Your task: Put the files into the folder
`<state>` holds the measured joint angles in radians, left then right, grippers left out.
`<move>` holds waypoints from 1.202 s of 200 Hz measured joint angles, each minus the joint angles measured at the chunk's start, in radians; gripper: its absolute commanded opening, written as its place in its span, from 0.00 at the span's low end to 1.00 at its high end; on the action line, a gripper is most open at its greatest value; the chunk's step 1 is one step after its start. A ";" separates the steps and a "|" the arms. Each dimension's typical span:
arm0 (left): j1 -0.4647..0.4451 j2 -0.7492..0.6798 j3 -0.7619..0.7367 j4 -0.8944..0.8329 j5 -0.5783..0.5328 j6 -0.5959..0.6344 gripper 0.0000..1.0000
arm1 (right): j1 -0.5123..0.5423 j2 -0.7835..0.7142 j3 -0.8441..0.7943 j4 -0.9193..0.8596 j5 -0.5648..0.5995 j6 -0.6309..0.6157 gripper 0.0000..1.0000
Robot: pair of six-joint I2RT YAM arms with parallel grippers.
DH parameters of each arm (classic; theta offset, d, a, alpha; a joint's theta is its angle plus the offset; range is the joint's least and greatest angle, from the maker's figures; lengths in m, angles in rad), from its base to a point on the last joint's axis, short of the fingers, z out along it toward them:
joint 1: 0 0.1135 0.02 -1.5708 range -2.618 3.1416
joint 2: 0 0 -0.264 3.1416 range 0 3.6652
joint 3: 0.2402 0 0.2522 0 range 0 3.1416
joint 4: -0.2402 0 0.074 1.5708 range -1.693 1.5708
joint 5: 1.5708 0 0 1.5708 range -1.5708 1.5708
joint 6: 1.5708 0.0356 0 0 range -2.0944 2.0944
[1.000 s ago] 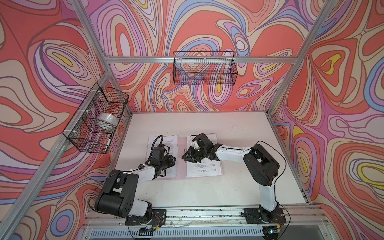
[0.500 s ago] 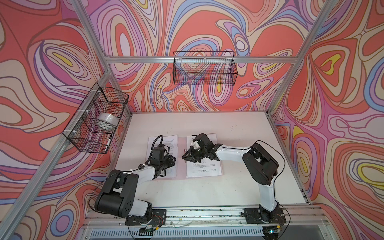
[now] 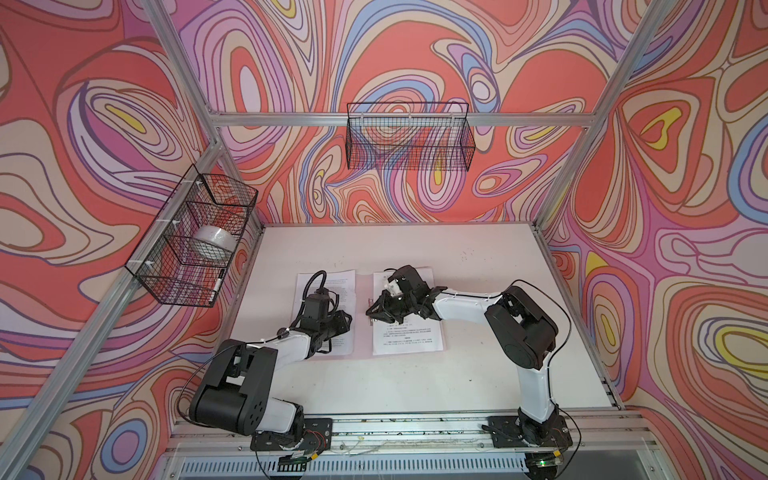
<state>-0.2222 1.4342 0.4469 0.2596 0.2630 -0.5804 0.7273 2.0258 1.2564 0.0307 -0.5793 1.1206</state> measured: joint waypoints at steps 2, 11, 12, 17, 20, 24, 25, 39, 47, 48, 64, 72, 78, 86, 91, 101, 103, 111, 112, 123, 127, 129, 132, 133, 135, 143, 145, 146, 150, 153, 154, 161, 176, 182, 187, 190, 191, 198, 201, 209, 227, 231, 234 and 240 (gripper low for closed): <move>0.000 0.000 0.000 0.000 0.000 0.000 0.31 | 0.000 0.000 0.000 0.000 0.000 0.000 0.20; 0.000 0.000 0.000 0.000 0.000 0.000 0.31 | -0.002 0.002 0.000 0.000 -0.002 0.000 0.20; 0.000 0.000 0.000 0.000 0.000 0.000 0.31 | -0.002 0.002 0.000 0.000 -0.002 0.000 0.20; 0.000 0.000 0.000 0.000 0.000 0.000 0.31 | -0.002 0.003 0.000 0.000 -0.003 0.000 0.20; 0.000 0.000 0.000 0.000 0.000 0.000 0.31 | -0.002 0.003 0.000 0.000 -0.004 0.000 0.20; 0.000 0.000 0.000 0.000 0.000 0.000 0.31 | -0.003 0.005 0.001 0.000 -0.005 0.000 0.20; 0.000 0.000 0.000 0.000 0.000 0.000 0.31 | -0.003 0.005 0.001 0.000 -0.005 0.000 0.20; 0.000 0.000 0.000 0.000 0.000 0.000 0.31 | -0.004 0.010 0.001 0.000 -0.008 0.000 0.20; 0.000 0.000 0.000 0.000 0.000 0.000 0.31 | -0.004 0.014 0.002 0.000 -0.011 0.000 0.20; 0.000 0.000 0.000 0.000 0.000 0.000 0.31 | -0.004 0.014 0.002 0.000 -0.011 0.000 0.20; 0.000 0.000 0.000 0.000 0.000 0.000 0.31 | -0.004 0.019 0.002 0.000 -0.013 0.000 0.20; 0.000 0.000 0.000 0.000 0.000 0.000 0.31 | -0.004 0.021 0.002 0.000 -0.013 0.000 0.19; 0.000 0.000 0.000 0.000 0.000 0.000 0.31 | -0.004 0.021 0.002 0.000 -0.014 0.000 0.19; 0.000 0.000 0.000 0.000 0.000 0.000 0.31 | -0.004 0.022 0.003 0.000 -0.014 0.000 0.18; 0.000 0.000 0.000 0.000 0.000 0.000 0.31 | -0.004 0.024 0.005 0.000 -0.016 0.000 0.16; 0.000 0.000 0.000 0.000 0.000 0.000 0.31 | -0.004 0.029 0.010 0.002 -0.019 -0.001 0.14; 0.000 0.000 0.000 0.000 0.000 0.000 0.31 | -0.004 0.030 0.011 0.003 -0.019 0.000 0.14; 0.000 0.000 0.000 0.000 0.000 0.000 0.31 | -0.004 0.032 0.014 0.003 -0.021 0.002 0.13; 0.000 0.000 0.000 0.000 0.000 0.000 0.31 | -0.004 0.032 0.014 0.004 -0.021 0.002 0.13; 0.000 0.000 0.000 0.000 0.000 0.000 0.31 | -0.004 0.034 0.016 0.004 -0.023 0.002 0.12; 0.000 0.000 0.000 0.000 0.000 0.000 0.31 | -0.004 0.034 0.017 0.004 -0.023 0.002 0.12; 0.000 0.000 0.000 0.000 0.000 0.000 0.31 | -0.004 0.034 0.017 0.004 -0.023 0.003 0.12; 0.000 0.000 0.000 0.000 0.000 0.000 0.31 | -0.004 0.034 0.018 0.004 -0.024 0.003 0.12; 0.000 0.000 0.000 0.000 0.000 0.000 0.31 | -0.005 0.034 0.019 0.004 -0.024 0.003 0.12; 0.000 0.000 0.000 0.000 0.000 0.000 0.31 | -0.005 0.034 0.019 0.004 -0.024 0.003 0.12; 0.000 0.000 0.000 0.000 0.000 0.000 0.31 | -0.005 0.034 0.021 0.005 -0.025 0.003 0.12; 0.000 0.000 0.000 0.000 0.000 0.000 0.31 | -0.005 0.034 0.021 0.005 -0.025 0.003 0.12; 0.000 0.000 0.000 0.000 0.000 0.000 0.31 | -0.005 0.034 0.021 0.005 -0.025 0.003 0.12; 0.000 0.000 0.000 0.000 0.000 0.000 0.31 | -0.005 0.034 0.022 0.006 -0.026 0.002 0.11; 0.000 0.000 0.000 0.000 0.000 0.000 0.31 | -0.005 0.034 0.022 0.006 -0.026 0.003 0.11; 0.000 0.000 0.000 0.000 0.000 0.000 0.31 | -0.005 0.034 0.022 0.006 -0.026 0.003 0.11; 0.000 0.000 0.000 0.000 0.000 0.000 0.31 | -0.005 0.034 0.023 0.006 -0.028 0.002 0.09; 0.000 0.000 0.000 0.000 0.000 0.000 0.31 | -0.005 0.035 0.023 0.006 -0.031 0.003 0.08; 0.000 0.000 0.000 0.000 0.000 0.000 0.31 | -0.005 0.037 0.023 0.006 -0.033 0.003 0.07; 0.000 0.000 0.000 0.000 0.000 0.000 0.31 | -0.005 0.039 0.023 0.005 -0.035 0.003 0.06; 0.000 0.000 0.000 0.000 0.000 0.000 0.31 | -0.005 0.039 0.023 0.005 -0.036 0.004 0.06; 0.000 0.000 0.000 0.000 0.000 0.000 0.31 | -0.005 0.040 0.023 0.005 -0.036 0.004 0.06; 0.000 0.000 0.000 0.000 0.000 0.000 0.31 | -0.005 0.043 0.023 0.005 -0.039 0.004 0.05; 0.000 0.000 0.000 0.000 0.000 0.000 0.31 | -0.005 0.044 0.023 0.005 -0.039 0.005 0.04; 0.000 0.000 0.000 0.000 0.000 0.000 0.31 | -0.005 0.049 0.023 0.005 -0.041 0.006 0.04; 0.000 0.000 0.000 0.000 0.000 0.000 0.31 | -0.005 0.053 0.023 0.005 -0.043 0.008 0.04; 0.000 0.000 0.000 0.000 0.000 0.000 0.31 | -0.006 0.053 0.023 0.005 -0.043 0.008 0.03; 0.000 0.000 0.000 0.000 0.000 0.000 0.31 | -0.006 0.053 0.023 0.005 -0.043 0.008 0.03; 0.000 0.000 0.000 0.000 0.000 0.000 0.31 | -0.006 0.053 0.023 0.005 -0.043 0.008 0.03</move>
<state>-0.2222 1.4342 0.4469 0.2596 0.2634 -0.5804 0.7212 2.0789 1.2793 0.0357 -0.6220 1.1290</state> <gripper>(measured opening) 0.312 0.048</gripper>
